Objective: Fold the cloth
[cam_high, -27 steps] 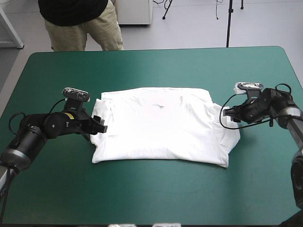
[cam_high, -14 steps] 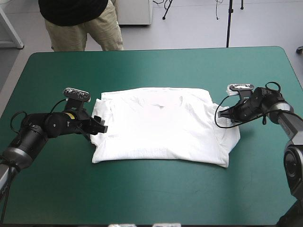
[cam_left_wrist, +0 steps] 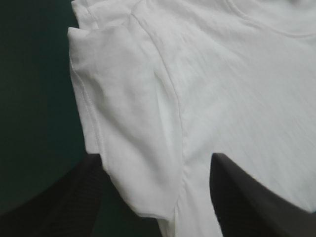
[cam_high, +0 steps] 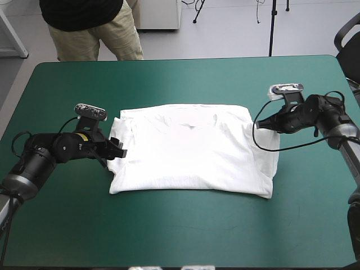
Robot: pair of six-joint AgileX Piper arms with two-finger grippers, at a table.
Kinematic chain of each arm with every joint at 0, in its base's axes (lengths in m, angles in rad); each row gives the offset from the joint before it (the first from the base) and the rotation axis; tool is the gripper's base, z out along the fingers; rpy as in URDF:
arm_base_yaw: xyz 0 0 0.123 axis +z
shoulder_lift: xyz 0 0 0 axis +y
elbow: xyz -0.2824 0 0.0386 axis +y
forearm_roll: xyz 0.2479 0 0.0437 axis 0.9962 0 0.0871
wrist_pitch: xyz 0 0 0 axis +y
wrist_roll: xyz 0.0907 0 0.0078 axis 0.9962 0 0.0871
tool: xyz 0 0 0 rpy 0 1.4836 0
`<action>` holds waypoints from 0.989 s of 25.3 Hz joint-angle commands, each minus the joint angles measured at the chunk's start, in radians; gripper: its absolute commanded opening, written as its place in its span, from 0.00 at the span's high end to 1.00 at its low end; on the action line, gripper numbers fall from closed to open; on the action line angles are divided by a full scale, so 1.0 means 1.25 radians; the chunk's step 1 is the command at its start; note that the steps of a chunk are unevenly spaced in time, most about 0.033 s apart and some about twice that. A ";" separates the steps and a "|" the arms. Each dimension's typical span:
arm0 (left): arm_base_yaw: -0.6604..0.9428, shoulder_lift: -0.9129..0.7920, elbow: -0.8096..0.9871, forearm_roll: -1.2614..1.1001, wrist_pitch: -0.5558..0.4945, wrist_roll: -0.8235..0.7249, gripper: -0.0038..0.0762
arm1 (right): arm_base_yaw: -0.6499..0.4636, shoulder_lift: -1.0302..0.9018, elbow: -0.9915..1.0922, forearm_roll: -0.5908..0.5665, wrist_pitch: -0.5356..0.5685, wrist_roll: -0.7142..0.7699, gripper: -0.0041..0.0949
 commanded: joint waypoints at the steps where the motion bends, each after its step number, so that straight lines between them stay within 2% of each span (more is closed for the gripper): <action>1: -0.002 -0.019 -0.063 0.007 0.003 -0.009 0.38 | 0.082 -0.037 -0.036 0.020 -0.003 -0.011 0.97; 4: -0.002 -0.019 -0.106 0.007 0.016 -0.007 0.38 | 0.171 -0.026 -0.038 0.045 -0.033 -0.005 0.97; 8: -0.002 -0.019 -0.112 0.011 0.030 -0.008 0.38 | 0.220 0.016 -0.038 0.045 -0.037 0.002 0.97; 16: -0.002 -0.019 -0.112 0.073 0.062 -0.050 0.38 | 0.242 0.137 -0.038 0.046 -0.035 -0.003 0.95; 18: -0.002 -0.019 -0.112 0.071 0.066 -0.050 0.38 | 0.242 0.141 -0.038 0.045 -0.037 -0.007 0.89; 22: -0.002 -0.018 -0.112 0.070 0.070 -0.052 0.38 | 0.242 0.131 -0.038 0.044 -0.035 -0.010 0.69; 25: -0.001 -0.010 -0.112 0.090 0.064 -0.084 0.38 | 0.242 0.093 -0.042 0.044 -0.028 -0.010 0.60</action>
